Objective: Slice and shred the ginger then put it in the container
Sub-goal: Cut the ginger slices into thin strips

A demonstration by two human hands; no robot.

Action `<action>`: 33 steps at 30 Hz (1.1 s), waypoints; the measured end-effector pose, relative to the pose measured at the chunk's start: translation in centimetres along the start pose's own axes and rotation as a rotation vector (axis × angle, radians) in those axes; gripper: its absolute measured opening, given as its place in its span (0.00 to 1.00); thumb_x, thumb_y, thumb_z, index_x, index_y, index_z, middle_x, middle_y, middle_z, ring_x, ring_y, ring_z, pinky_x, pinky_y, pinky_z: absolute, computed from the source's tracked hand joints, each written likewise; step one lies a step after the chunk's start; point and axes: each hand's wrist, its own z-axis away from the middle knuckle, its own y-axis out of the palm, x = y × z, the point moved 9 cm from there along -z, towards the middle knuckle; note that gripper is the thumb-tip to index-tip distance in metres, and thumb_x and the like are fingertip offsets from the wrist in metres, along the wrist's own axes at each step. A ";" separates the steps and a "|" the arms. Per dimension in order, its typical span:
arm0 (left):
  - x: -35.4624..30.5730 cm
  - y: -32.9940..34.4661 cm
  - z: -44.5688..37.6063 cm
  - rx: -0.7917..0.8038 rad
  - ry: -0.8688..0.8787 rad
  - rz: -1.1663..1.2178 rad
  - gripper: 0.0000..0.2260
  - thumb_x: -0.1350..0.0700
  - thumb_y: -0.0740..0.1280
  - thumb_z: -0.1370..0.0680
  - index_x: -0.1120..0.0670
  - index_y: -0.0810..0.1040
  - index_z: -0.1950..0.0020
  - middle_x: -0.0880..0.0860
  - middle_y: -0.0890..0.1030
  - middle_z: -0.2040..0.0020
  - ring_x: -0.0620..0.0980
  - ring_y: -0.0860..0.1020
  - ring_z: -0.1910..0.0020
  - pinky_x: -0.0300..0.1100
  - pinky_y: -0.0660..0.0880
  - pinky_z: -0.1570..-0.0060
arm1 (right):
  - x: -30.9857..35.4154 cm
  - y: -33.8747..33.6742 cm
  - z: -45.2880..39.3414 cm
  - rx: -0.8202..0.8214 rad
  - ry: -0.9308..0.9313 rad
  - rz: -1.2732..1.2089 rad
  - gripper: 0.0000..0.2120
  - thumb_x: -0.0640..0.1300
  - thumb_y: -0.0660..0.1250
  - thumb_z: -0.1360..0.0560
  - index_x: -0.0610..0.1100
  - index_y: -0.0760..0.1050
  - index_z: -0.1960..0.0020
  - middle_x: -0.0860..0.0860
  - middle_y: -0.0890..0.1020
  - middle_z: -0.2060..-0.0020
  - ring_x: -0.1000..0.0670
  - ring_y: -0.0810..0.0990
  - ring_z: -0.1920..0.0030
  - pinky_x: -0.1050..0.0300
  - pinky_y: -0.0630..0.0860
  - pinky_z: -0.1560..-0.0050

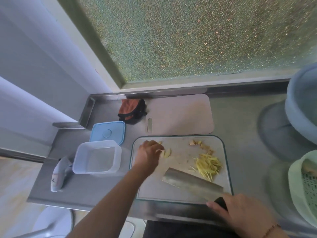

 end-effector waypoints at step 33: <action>-2.0 3.9 6.8 0.241 -0.011 0.306 0.03 0.57 0.71 0.23 0.56 0.84 0.52 0.53 0.84 0.58 0.53 0.79 0.58 0.46 0.79 0.54 | 2.7 -3.2 0.4 -0.344 0.192 -0.467 0.38 0.78 0.42 0.34 0.43 0.64 0.73 0.51 0.72 0.78 0.50 0.73 0.72 0.62 0.68 0.68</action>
